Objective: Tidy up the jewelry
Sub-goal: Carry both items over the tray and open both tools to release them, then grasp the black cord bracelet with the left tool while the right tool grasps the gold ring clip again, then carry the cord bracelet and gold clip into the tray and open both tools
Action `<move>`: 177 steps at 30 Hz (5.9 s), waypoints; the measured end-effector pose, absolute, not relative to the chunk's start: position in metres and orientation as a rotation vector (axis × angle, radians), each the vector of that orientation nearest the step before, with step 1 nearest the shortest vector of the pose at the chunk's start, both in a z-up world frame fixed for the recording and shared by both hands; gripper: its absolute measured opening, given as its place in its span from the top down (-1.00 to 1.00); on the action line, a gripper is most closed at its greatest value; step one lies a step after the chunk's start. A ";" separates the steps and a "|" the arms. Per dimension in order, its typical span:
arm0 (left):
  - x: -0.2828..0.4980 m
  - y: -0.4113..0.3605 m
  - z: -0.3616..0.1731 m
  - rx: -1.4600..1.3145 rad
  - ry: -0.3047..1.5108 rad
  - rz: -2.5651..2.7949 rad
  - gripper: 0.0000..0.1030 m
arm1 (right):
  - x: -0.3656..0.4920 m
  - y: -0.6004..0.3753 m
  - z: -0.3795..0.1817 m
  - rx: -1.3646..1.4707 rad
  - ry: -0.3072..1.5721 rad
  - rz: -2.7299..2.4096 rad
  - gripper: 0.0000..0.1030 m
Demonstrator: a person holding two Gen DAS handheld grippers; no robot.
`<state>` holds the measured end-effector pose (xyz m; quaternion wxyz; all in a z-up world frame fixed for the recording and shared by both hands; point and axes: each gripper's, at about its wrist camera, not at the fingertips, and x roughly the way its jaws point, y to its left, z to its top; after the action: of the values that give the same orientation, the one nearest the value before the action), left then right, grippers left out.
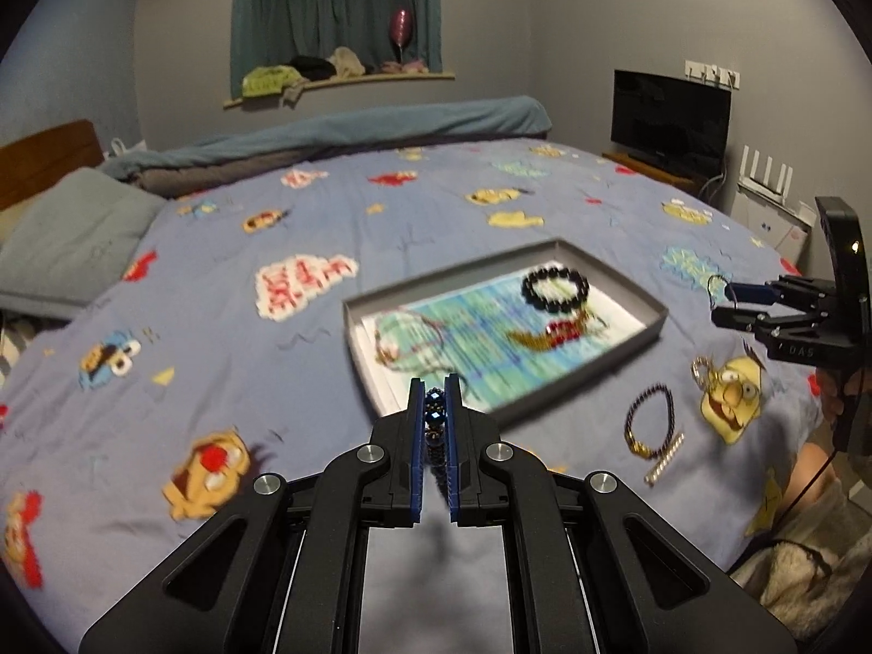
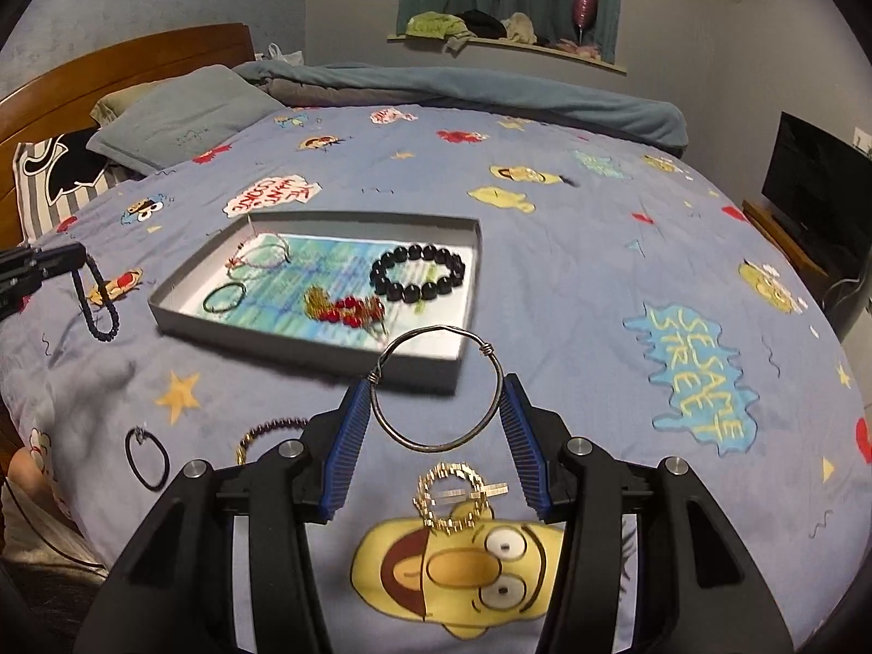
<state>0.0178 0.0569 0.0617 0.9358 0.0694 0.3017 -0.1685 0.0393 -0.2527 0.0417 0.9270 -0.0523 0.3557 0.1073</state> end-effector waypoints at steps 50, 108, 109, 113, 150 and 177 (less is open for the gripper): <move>0.115 0.026 -0.024 0.016 0.864 -0.434 0.85 | 0.151 -0.198 -0.014 -0.184 0.994 0.316 0.04; 0.062 0.058 0.012 0.046 0.773 -0.258 -0.75 | 0.057 -0.271 0.050 -0.005 0.765 0.179 -0.89; 0.060 0.059 0.012 0.048 0.772 -0.257 -0.75 | 0.055 -0.273 0.049 -0.004 0.766 0.178 -0.89; 0.052 0.061 0.012 0.060 0.773 -0.249 -0.75 | 0.049 -0.279 0.045 0.006 0.773 0.168 -0.89; -0.011 0.018 -0.050 0.140 0.927 -0.433 0.01 | 0.021 -0.282 -0.029 -0.002 0.908 0.174 -0.89; -0.013 0.016 -0.029 0.189 0.815 -0.482 0.75 | 0.027 -0.270 -0.020 -0.071 0.820 0.164 0.20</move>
<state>-0.0135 0.0164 -0.0290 0.8857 0.0907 0.3920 -0.2317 0.0267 -0.2703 -0.0198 0.9131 -0.0343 0.3983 0.0797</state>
